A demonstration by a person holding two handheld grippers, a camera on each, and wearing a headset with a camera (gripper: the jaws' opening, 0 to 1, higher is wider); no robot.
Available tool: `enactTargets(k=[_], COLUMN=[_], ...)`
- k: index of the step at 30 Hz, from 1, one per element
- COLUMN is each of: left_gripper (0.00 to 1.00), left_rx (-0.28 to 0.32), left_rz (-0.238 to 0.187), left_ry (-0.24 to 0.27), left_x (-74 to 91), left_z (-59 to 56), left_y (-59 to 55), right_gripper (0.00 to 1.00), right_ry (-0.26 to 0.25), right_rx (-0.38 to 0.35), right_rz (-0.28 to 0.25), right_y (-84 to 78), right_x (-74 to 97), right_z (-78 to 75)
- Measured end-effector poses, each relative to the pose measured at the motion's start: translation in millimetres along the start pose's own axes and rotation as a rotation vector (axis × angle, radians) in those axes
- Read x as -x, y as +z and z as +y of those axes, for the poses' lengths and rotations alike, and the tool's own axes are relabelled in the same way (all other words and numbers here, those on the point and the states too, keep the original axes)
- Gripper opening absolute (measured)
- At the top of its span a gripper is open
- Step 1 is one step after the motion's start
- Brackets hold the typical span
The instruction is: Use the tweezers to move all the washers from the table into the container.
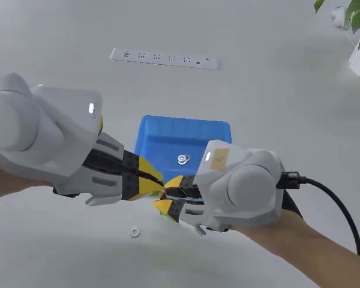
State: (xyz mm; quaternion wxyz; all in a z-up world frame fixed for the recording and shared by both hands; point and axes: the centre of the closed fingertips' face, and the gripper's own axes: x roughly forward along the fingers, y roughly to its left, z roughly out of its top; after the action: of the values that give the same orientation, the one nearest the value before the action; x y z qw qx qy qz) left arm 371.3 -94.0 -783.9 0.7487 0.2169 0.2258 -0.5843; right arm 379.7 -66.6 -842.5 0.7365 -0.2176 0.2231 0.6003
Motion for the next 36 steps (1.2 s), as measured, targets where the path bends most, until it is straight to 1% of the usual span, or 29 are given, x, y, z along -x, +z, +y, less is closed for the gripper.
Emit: enactTargets(k=[5,10,16,19,21,25,30,36], left_gripper=[0.06,0.06,0.06,0.06,0.05,0.05,0.05,0.05], left_rx=[0.003,0.005,0.005,-0.005,-0.006,-0.018,-0.035,-0.069], left_rz=[-0.001,0.001,0.001,0.009,0.01,0.015,0.015,0.008], left_ry=[-0.005,-0.004,-0.008,-0.007,-0.007,-0.005,0.006,0.029], left_x=[-0.5,0.2,-0.4,-0.6,0.1,3.8,11.4,22.5], left_z=[-2.3,-2.2,-2.5,-2.4,-2.1,-2.4,-2.0,-0.1], left_y=[0.5,0.1,0.6,1.1,2.1,5.1,11.5,23.2], right_gripper=[0.13,0.12,0.11,0.11,0.1,0.1,0.1,0.1], right_ry=[0.007,0.028,0.041,0.042,0.046,0.042,0.033,0.014], right_rx=[-0.007,-0.021,-0.019,0.0,0.0,0.007,0.023,0.058], right_rz=[0.004,-0.001,0.004,0.013,0.011,0.004,-0.011,-0.031], right_y=[-1.5,-0.9,-1.5,-1.4,-0.3,4.1,14.3,28.1], right_x=[0.0,-0.7,-0.6,-0.1,0.2,1.8,5.9,13.3], right_z=[1.6,2.1,3.0,4.6,5.8,5.8,5.5,2.9])
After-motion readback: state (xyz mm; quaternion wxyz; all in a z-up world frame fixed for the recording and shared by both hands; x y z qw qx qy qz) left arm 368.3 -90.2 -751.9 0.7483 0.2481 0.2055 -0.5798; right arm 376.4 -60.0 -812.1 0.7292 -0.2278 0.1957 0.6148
